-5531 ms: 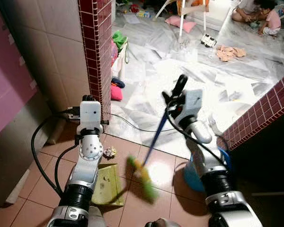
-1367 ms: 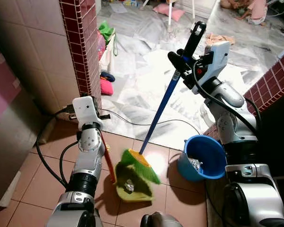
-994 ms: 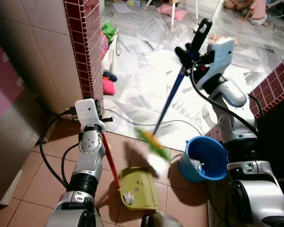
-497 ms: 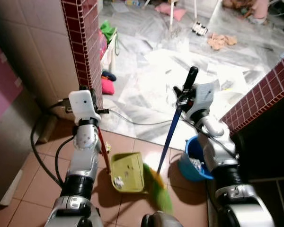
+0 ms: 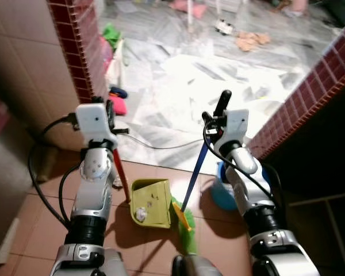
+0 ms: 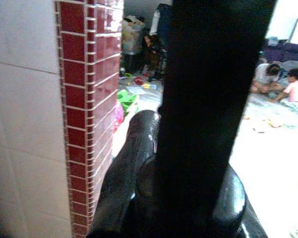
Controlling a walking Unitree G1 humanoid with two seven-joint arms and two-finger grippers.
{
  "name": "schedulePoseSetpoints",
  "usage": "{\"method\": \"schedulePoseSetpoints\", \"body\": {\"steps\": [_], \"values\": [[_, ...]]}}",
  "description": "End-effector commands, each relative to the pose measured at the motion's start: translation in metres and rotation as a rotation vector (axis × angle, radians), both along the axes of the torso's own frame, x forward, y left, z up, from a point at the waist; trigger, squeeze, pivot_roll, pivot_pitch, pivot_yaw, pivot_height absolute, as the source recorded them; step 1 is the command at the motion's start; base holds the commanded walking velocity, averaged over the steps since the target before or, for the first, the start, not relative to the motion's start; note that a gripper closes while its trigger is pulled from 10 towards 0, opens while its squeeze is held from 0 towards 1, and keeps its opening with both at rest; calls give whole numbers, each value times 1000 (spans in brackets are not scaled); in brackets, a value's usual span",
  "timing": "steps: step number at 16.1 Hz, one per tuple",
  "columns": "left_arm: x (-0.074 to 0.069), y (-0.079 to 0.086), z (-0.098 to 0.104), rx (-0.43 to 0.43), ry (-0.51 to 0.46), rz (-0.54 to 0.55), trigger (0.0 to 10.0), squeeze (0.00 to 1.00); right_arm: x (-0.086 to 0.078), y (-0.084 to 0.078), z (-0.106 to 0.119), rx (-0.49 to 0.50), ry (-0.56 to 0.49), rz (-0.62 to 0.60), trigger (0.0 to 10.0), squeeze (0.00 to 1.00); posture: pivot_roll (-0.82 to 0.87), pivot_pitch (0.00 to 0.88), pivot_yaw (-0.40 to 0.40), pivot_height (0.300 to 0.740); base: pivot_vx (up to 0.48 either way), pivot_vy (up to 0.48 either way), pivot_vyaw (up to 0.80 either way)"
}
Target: Sweep floor
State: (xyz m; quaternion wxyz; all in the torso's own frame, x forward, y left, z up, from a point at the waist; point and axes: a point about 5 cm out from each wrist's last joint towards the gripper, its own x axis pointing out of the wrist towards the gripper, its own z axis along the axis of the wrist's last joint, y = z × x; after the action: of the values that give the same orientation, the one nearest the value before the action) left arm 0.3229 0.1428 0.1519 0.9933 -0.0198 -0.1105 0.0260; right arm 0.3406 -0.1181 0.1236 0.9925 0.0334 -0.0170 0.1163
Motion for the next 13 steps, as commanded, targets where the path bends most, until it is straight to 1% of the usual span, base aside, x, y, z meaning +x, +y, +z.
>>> {"method": "schedulePoseSetpoints", "body": {"steps": [1, 2, 3, 5, 13], "values": [[-2, -8, 16, -28, -57, -40, 10000, 0, 0, 2, -3, 4, 9, -2, 10000, 0, 47, 99, -111, 740, 0, 0, 0], [-3, -12, 15, -37, -43, -70, 10000, 0, 2, 5, -4, 19, 20, -7, 10000, 0, 47, 99, -111, 740, 0, 0, 0], [-3, -12, 15, -37, -41, -75, 10000, 0, 2, 5, -4, 21, 20, -8, 10000, 0, 47, 99, -111, 740, 0, 0, 0], [-5, -15, 14, -39, -34, -97, 10000, 0, 5, 7, -3, 36, 29, -17, 10000, 0, 61, 92, -111, 740, 0, 277, -800], [-6, -19, 16, -46, -5, -109, 10000, 0, 10, 7, 1, 25, 12, -26, 10000, 0, 43, 110, -119, 740, 0, 468, 0]]}}
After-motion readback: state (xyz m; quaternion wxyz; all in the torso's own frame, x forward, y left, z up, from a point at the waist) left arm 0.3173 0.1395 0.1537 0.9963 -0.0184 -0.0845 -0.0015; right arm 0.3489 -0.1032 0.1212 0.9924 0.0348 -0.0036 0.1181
